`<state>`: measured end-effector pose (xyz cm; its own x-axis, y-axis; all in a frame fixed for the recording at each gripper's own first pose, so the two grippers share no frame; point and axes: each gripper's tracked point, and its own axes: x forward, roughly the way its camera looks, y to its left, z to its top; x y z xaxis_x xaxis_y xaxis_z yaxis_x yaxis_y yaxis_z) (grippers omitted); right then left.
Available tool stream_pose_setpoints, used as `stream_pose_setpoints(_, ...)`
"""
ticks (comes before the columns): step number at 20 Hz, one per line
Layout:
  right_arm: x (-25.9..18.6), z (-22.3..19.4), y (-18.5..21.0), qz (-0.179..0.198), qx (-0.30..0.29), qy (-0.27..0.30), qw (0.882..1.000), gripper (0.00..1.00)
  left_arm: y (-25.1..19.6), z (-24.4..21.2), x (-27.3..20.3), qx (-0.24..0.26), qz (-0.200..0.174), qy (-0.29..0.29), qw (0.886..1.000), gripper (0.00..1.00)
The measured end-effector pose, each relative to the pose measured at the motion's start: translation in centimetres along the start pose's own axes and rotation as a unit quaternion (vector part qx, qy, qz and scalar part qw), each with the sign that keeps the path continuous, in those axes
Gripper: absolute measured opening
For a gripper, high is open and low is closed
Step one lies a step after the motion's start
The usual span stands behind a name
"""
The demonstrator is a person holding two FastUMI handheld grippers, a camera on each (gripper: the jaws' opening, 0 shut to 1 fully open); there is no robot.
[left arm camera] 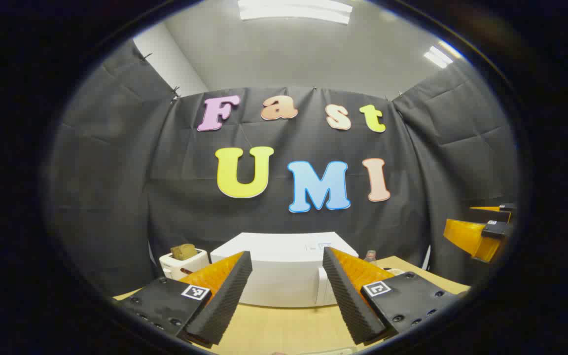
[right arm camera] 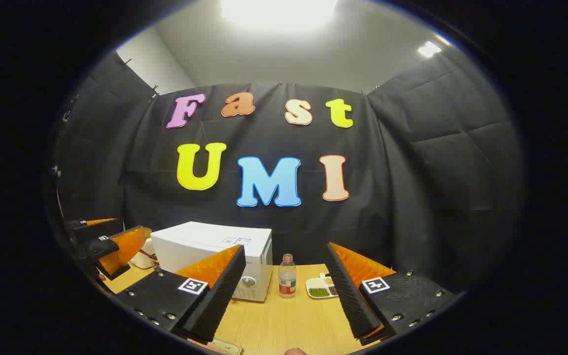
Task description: Open the microwave oven with the left hand, put the food in, and close the microwave oven.
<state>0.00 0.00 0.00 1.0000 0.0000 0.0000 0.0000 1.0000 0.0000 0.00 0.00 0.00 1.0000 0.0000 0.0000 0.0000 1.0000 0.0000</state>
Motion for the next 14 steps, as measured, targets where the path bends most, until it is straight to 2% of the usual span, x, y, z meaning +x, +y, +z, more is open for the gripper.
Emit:
stream_pose_setpoints(3,-0.24,-0.06,0.1,0.001,-0.003,0.0,1.0,0.98,-0.15,-0.18,0.24,0.001,-0.003,0.002,1.0,0.94)
stream_pose_setpoints(8,-0.61,-0.56,0.08,0.004,0.0,0.011,1.0,0.98,-0.07,-0.21,0.03,0.004,-0.004,0.003,1.0,0.94)
stream_pose_setpoints(11,-0.9,-0.42,-0.05,0.002,0.003,0.011,1.0,0.98,0.19,-0.02,-0.24,0.007,-0.001,0.002,1.0,0.94)
stream_pose_setpoints(12,-0.95,-0.32,0.09,0.004,0.003,0.011,1.0,0.98,0.22,-0.02,-0.3,0.008,0.0,0.002,1.0,0.99)
stream_pose_setpoints(14,-0.99,-0.35,0.01,0.004,0.002,0.012,1.0,0.98,0.46,0.34,-0.52,0.009,0.003,-0.001,1.0,1.0)
